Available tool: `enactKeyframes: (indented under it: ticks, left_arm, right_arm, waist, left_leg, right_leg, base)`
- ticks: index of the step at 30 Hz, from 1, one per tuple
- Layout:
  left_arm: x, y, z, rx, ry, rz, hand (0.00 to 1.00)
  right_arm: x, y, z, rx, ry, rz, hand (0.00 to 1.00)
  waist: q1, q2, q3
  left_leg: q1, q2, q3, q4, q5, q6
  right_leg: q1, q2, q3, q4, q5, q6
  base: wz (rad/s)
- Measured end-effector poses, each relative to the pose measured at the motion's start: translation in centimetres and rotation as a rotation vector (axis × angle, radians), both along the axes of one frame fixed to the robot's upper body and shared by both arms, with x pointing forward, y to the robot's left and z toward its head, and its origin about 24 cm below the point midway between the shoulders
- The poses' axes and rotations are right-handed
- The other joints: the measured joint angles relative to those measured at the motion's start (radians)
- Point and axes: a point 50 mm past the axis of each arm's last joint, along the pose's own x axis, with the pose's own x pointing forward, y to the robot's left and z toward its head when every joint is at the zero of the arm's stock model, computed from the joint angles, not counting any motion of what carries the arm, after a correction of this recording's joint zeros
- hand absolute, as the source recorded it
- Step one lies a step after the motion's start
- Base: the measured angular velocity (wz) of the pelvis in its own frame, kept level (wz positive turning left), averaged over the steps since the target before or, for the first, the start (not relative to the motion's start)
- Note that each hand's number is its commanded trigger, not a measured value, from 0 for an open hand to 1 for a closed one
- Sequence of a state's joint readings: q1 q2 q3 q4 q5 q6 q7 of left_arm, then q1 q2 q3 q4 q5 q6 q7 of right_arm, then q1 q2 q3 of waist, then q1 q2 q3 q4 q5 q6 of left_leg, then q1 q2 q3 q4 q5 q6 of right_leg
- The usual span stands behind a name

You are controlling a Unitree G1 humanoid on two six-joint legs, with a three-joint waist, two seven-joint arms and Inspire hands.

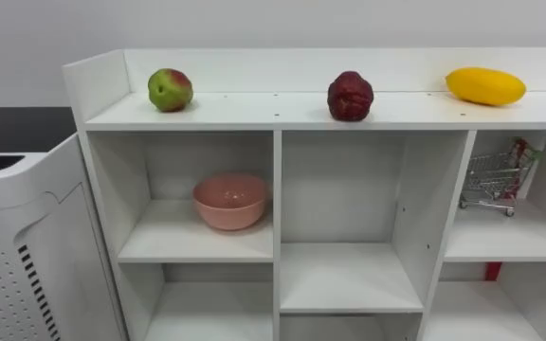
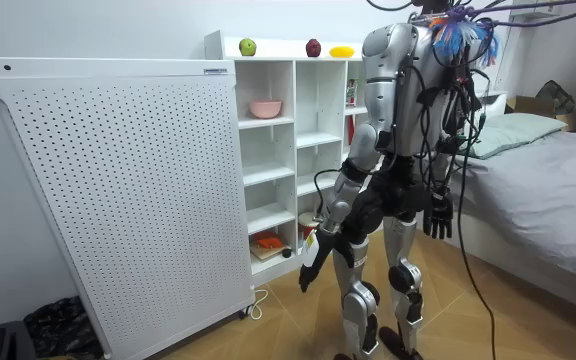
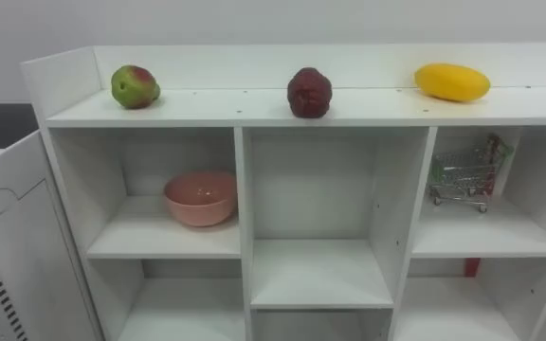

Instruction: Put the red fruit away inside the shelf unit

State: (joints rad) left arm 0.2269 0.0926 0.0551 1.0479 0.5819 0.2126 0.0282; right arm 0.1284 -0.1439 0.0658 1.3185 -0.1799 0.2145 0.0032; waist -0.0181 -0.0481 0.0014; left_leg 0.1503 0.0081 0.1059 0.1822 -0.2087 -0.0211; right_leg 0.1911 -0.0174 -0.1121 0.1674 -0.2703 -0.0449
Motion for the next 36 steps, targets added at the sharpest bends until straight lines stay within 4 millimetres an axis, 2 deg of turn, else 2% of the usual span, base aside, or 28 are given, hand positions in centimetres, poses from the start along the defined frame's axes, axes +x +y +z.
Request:
enactKeyframes:
  ticks: [13, 17, 23, 25, 29, 31, 32, 34, 36]
  left_arm:
    - [0.1, 0.0, 0.0, 0.0, 0.0, 0.001, 0.0]
    - [0.1, 0.1, 0.0, 0.003, -0.002, 0.001, 0.0]
    - [0.3, 0.1, 0.0, 0.017, -0.026, -0.003, 0.0]
    - [0.3, 0.1, 0.1, 0.015, -0.037, -0.006, 0.0]
    - [1.0, 0.3, 0.2, 0.011, -0.09, -0.009, 0.0]
    - [1.3, 0.8, 0.4, 0.035, -0.126, -0.006, 0.0]
    - [1.4, 0.9, 0.5, 0.041, -0.134, -0.009, 0.0]
    - [1.8, 1.1, 0.6, 0.056, -0.169, -0.019, 0.0]
    - [2.0, 1.2, 0.7, 0.065, -0.191, -0.023, 0.0]
  right_arm:
    - [1.3, -0.2, 0.1, -0.02, -0.064, -0.004, 0.0]
    - [1.9, -0.5, 0.1, -0.048, -0.114, -0.053, 0.0]
    - [2.8, -0.9, 0.3, -0.079, -0.233, -0.342, 0.0]
    - [3.7, -1.0, 0.4, -0.081, -0.293, -0.409, 0.0]
    - [7.8, -1.6, 1.5, -0.07, -0.501, -0.5, 0.0]
    - [10.7, -2.4, 2.8, -0.1, -0.658, -0.504, 0.0]
    - [11.4, -2.5, 3.2, -0.108, -0.698, -0.502, 0.0]
    - [14.5, -2.7, 5.4, -0.117, -0.867, -0.474, 0.0]
    - [16.5, -2.8, 7.3, -0.13, -0.995, -0.446, 0.0]
  waist:
    - [-0.001, 0.002, -0.0003]
    - [-0.002, 0.007, -0.0001]
    - [-0.004, 0.016, 0.0017]
    - [-0.004, 0.015, 0.0014]
    - [-0.015, 0.006, -0.0011]
    - [-0.011, 0.0, 0.0008]
    - [-0.011, -0.002, 0.0008]
    - [-0.011, -0.009, 0.0046]
    - [-0.011, -0.011, 0.0036]
  left_leg:
    - [-0.001, 0.0, 0.001, 0.007, 0.0, 0.0]
    - [0.0, 0.0, 0.002, 0.007, 0.0, 0.0]
    - [-0.004, 0.0, -0.001, 0.007, 0.0, 0.0]
    - [-0.002, 0.0, 0.0, 0.006, 0.0, 0.0]
    - [-0.004, 0.0, 0.001, 0.005, 0.0, 0.0]
    - [0.0, 0.001, 0.002, 0.004, 0.0, 0.0]
    - [0.0, 0.001, 0.002, 0.004, 0.0, 0.0]
    - [-0.001, 0.001, 0.007, 0.004, 0.0, 0.0]
    - [-0.006, 0.001, 0.01, 0.005, 0.0, 0.0]
  right_leg:
    - [0.0, 0.0, 0.006, 0.003, 0.0, 0.0]
    - [0.0, 0.0, 0.008, 0.003, 0.0, 0.0]
    - [-0.001, 0.0, 0.003, 0.002, 0.0, 0.0]
    - [0.0, 0.0, 0.004, 0.002, 0.0, 0.0]
    - [0.002, 0.001, -0.004, 0.005, 0.002, 0.0]
    - [0.002, 0.002, 0.002, 0.004, 0.002, 0.0]
    - [0.002, 0.001, 0.003, 0.005, 0.002, 0.0]
    - [-0.003, 0.001, 0.008, 0.003, 0.002, 0.001]
    - [-0.009, 0.001, 0.014, 0.002, 0.004, 0.002]
  base:
    - [-0.01]
    - [0.0]
    - [0.01]
    - [0.0]
    - [0.03]
    - [-0.05]
    - [-0.07]
    - [-0.04]
    - [-0.06]
